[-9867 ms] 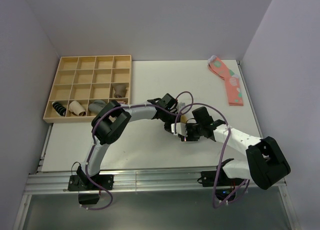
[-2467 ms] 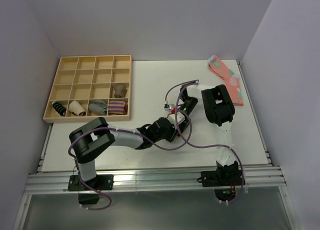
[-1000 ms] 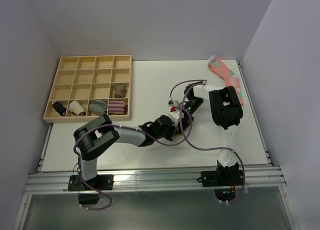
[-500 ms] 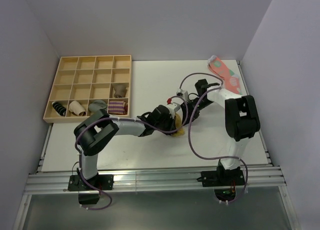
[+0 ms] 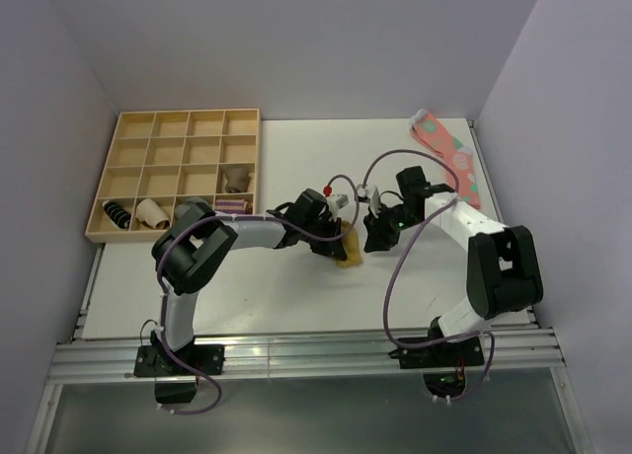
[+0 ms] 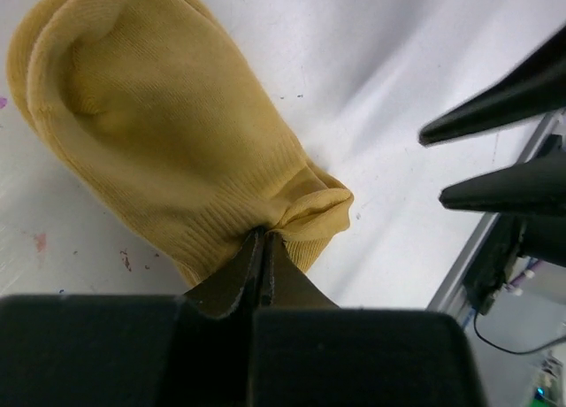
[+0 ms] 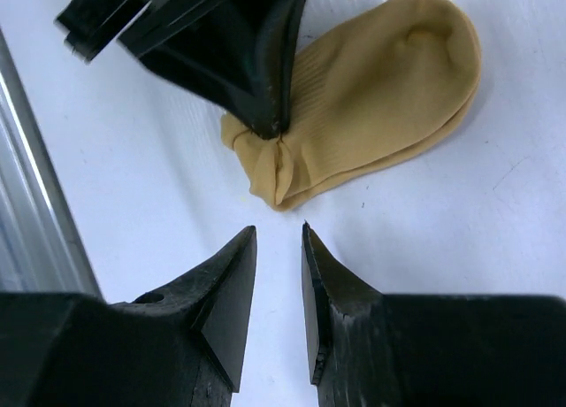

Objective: Roll the socks
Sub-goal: Adjust the sock at the center of the board.

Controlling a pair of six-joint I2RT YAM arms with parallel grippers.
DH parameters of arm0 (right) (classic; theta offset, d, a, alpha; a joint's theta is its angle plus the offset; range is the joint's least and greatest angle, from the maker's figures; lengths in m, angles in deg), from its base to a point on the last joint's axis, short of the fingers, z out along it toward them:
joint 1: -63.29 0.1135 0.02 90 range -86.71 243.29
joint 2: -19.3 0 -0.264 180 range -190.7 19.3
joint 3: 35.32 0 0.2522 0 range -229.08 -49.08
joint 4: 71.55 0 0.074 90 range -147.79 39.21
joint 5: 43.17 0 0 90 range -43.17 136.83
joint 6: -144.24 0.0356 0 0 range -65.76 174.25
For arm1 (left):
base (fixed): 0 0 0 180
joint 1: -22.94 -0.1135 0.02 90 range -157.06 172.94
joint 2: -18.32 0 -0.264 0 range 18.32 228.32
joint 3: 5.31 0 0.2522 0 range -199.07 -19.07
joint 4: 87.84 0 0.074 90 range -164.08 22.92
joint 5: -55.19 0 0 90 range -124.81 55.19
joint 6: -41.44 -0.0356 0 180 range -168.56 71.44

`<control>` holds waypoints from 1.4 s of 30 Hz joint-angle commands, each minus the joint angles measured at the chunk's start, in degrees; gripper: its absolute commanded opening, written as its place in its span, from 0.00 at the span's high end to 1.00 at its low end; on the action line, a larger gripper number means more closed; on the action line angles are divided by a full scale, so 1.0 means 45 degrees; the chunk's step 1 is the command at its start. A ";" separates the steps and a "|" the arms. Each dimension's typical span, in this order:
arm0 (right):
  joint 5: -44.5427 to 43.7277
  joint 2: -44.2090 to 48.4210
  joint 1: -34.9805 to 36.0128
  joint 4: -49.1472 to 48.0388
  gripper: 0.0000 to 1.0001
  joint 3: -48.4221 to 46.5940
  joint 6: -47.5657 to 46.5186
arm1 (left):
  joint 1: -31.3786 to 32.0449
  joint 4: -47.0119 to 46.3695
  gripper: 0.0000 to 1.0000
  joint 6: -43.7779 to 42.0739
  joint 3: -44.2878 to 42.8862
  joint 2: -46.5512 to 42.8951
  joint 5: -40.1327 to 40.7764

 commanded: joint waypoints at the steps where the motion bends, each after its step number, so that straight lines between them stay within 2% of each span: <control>1: -0.0459 0.1168 0.0522 -0.0730 0.66 0.0696 -0.1279 | -0.0246 0.2314 1.00 -0.0156 -0.0559 0.0741 -0.0408; 5: -0.2756 0.2417 0.1790 -0.2269 0.64 0.2043 -0.1399 | -0.0285 0.3078 1.00 -0.0235 -0.1011 0.1093 -0.0466; 8: -0.3526 0.2810 0.2827 -0.2898 0.64 0.2729 -0.1456 | -0.0363 0.3273 1.00 -0.0196 -0.1167 0.1152 -0.0642; 16: -0.3703 0.3494 0.3628 -0.3641 0.63 0.3315 -0.1534 | -0.0480 0.3313 1.00 -0.0079 -0.1246 0.1328 -0.1188; 27: -0.4229 0.4686 0.5112 -0.6394 0.65 0.4878 -0.0968 | -0.0519 0.3156 1.00 0.0137 -0.1128 0.1523 -0.1345; 42: -0.5381 0.3476 0.5562 -0.7431 0.68 0.5327 -0.1826 | -0.0597 0.3274 1.00 0.0117 -0.1187 0.1621 -0.1462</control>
